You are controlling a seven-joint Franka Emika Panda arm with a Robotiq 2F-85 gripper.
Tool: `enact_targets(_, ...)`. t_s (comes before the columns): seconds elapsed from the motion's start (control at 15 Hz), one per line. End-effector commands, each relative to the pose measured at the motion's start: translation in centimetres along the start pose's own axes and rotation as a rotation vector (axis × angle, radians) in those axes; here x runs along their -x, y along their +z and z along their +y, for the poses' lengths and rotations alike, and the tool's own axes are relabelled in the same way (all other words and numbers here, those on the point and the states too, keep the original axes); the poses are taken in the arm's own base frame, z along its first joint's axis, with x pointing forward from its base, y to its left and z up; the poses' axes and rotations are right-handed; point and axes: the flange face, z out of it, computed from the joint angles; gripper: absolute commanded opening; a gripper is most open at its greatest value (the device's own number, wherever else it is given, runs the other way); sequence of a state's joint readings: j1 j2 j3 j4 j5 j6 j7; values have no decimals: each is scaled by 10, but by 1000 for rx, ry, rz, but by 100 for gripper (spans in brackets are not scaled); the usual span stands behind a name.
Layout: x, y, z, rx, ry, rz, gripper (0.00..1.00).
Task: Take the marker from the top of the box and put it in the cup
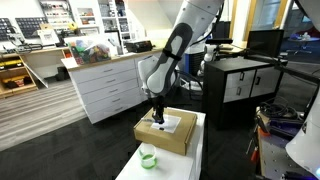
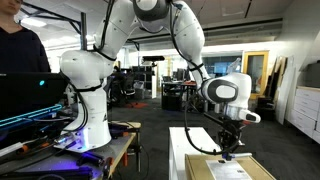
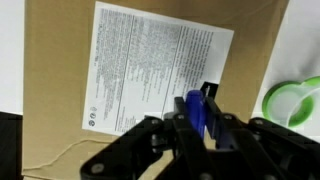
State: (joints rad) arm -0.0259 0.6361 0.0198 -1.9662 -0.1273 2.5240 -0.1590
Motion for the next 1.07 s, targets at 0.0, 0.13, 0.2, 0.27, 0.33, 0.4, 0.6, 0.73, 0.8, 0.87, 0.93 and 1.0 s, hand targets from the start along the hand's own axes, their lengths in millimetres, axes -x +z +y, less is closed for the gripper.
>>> enact_targets(0.0, -7, -37, -10, -7, -21, -24, 7)
enact_targets(0.13, -10, -47, -22, -19, -41, -48, 7)
enact_targets(0.2, -11, -49, -29, -22, -48, -64, 7)
enact_targets(0.27, -12, -50, -39, -27, -51, -79, 7)
enact_targets(0.33, -11, -50, -50, -33, -59, -92, 7)
enact_targets(0.4, -12, -50, -63, -43, -61, -110, 7)
enact_targets(0.6, -13, -46, -104, -61, -77, -175, 7)
enact_targets(0.73, -15, -51, -128, -50, -89, -220, 7)
enact_targets(0.8, -17, -56, -137, -40, -96, -245, 7)
enact_targets(0.87, -19, -62, -149, -21, -102, -272, 7)
enact_targets(0.93, -21, -69, -158, -10, -115, -299, 7)
enact_targets(1.0, -24, -77, -167, 1, -128, -328, 7)
